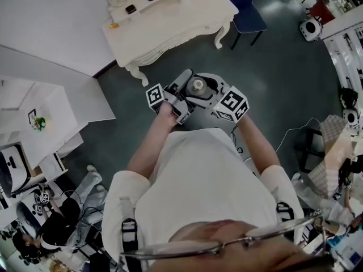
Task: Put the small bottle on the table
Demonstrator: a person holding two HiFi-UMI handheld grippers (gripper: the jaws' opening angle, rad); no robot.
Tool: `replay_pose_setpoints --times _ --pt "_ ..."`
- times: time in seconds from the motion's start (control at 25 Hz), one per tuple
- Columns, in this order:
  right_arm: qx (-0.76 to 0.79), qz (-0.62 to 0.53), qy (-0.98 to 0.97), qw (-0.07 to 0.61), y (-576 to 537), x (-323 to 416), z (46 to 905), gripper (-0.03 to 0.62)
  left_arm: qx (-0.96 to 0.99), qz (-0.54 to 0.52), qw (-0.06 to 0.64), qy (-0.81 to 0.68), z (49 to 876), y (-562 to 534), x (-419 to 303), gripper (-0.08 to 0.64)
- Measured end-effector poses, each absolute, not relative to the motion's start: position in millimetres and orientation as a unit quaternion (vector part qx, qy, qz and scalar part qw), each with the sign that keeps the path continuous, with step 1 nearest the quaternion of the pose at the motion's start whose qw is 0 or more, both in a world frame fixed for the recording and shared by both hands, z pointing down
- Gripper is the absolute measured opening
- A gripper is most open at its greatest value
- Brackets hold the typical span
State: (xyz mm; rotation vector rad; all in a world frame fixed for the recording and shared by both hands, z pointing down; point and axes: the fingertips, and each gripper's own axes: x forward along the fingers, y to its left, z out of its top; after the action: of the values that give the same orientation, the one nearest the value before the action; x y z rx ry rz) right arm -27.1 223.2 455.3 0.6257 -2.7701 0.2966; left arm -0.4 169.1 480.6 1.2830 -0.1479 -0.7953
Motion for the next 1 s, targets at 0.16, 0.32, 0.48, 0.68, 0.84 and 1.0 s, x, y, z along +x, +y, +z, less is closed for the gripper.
replay_pose_setpoints --times 0.16,0.32,0.48,0.68,0.84,1.0 --pt "0.229 0.105 -0.958 0.141 202 -46 454 0.344 0.582 -0.352 0.731 -0.058 480 148 -18 0.337" --pt "0.242 0.113 -0.955 0.126 183 -60 453 0.344 0.583 -0.340 0.736 -0.058 479 130 -32 0.337" --pt "0.251 0.110 -0.954 0.124 165 -70 454 0.344 0.585 -0.336 0.736 -0.053 480 113 -41 0.337" --pt "0.251 0.112 -0.953 0.126 150 -74 455 0.344 0.581 -0.337 0.739 -0.052 481 98 -45 0.337" --pt "0.250 0.117 -0.953 0.122 132 -72 457 0.344 0.575 -0.341 0.742 -0.057 485 81 -43 0.337" --pt "0.237 0.123 -0.956 0.121 110 -62 462 0.344 0.573 -0.345 0.741 -0.068 491 58 -35 0.337"
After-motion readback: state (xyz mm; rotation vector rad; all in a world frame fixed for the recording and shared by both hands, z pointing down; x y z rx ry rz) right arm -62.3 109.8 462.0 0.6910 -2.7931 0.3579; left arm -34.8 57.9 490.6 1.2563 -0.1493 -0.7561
